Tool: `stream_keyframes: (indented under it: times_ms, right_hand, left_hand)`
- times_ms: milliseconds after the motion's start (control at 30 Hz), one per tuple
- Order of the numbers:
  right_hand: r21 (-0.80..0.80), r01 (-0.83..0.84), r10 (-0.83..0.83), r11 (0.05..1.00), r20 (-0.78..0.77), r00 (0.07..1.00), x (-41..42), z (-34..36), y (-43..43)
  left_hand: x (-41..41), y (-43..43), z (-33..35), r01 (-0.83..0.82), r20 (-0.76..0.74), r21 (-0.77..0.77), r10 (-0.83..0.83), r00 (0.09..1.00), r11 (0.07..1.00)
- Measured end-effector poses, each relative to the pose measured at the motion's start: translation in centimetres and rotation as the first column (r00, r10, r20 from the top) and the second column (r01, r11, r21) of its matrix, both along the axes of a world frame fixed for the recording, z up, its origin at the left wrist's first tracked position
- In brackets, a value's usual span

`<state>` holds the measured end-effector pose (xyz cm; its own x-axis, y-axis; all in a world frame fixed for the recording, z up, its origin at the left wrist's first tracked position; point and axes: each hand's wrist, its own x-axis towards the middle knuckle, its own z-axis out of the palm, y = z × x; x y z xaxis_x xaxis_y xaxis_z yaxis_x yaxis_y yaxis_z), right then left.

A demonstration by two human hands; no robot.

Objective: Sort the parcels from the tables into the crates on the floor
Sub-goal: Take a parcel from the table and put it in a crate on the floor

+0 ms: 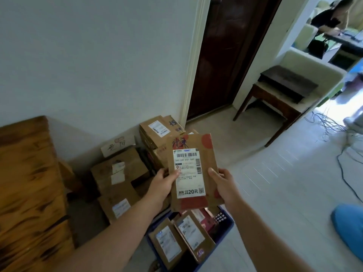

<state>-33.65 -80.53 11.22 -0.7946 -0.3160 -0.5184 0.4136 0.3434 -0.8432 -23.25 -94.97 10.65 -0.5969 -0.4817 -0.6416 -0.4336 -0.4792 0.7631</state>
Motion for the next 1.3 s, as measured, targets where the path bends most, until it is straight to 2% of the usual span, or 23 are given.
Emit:
stream_keyframes:
  times_ms: [267, 400, 533, 700, 967, 1200, 1300]
  right_hand:
    - [0.019, -0.256, 0.254, 0.966, 0.083, 0.964, -11.3, -3.9, -4.3]
    - [0.047, -0.467, 0.462, 0.883, 0.082, 0.883, -15.5, -7.1, -7.4]
    - [0.13, -0.581, 0.581, 0.803, 0.042, 0.813, -19.3, -10.6, -10.9]
    - [0.169, -0.608, 0.604, 0.776, 0.079, 0.793, -21.7, -14.4, -13.5]
    - [0.195, -0.622, 0.618, 0.758, 0.088, 0.781, -22.8, -17.4, -13.9]
    - [0.308, -0.603, 0.618, 0.736, 0.06, 0.784, -21.7, -15.9, -13.8]
    - [0.351, -0.538, 0.577, 0.766, -0.006, 0.817, -20.6, -12.9, -13.3]
  left_hand:
    - [-7.4, -2.0, -3.1, -0.191, 0.073, -0.023, 0.192, 0.979, 0.981]
    - [-11.0, -3.0, -6.1, -0.321, 0.102, -0.01, 0.321, 0.942, 0.947]
    - [-14.2, -5.2, -10.0, -0.388, 0.138, -0.005, 0.385, 0.913, 0.922]
    - [-16.2, -7.0, -13.7, -0.405, 0.158, -0.023, 0.404, 0.901, 0.914]
    - [-17.0, -8.1, -16.3, -0.337, 0.233, -0.1, 0.352, 0.907, 0.936]
    - [-16.1, -7.3, -14.9, -0.289, 0.275, -0.107, 0.308, 0.911, 0.951]
    - [-15.1, -7.1, -12.2, -0.274, 0.281, -0.143, 0.304, 0.91, 0.951]
